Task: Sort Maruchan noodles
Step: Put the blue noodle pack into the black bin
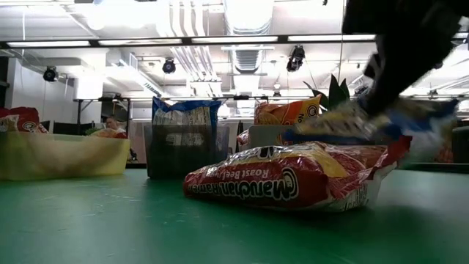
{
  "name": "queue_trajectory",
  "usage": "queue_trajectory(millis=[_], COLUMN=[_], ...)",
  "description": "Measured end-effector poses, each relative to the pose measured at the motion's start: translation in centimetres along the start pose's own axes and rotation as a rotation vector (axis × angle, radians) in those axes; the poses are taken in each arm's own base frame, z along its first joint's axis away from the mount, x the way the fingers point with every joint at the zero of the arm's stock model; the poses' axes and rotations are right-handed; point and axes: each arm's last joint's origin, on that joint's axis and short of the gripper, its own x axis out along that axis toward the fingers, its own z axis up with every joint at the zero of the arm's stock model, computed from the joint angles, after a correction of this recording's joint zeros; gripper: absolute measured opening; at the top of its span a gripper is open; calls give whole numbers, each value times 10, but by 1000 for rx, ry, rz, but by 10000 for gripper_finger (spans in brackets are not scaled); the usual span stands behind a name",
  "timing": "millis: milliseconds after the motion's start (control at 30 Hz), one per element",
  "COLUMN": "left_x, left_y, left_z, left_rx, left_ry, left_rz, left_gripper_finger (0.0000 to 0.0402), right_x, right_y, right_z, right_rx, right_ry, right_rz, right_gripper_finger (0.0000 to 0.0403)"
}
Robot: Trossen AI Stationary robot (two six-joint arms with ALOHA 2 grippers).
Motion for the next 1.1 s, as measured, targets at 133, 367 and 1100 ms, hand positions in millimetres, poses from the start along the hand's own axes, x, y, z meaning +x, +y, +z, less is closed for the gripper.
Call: queue_trajectory(millis=[133, 367, 1100], left_x=[0, -1, -9], left_y=[3, 8, 89], left_z=[0, 0, 4], left_rx=[-4, 14, 143], left_ry=[0, 13, 179], left_rz=[93, 269, 792], left_gripper_finger=[42, 42, 42], right_x=[-11, -14, 34], right_y=[-1, 1, -55], right_z=[8, 17, 121], right_rx=[-42, -108, -55], right_ry=[-139, -503, -936], right_rz=[17, 111, -390], right_gripper_finger=[9, 9, 9])
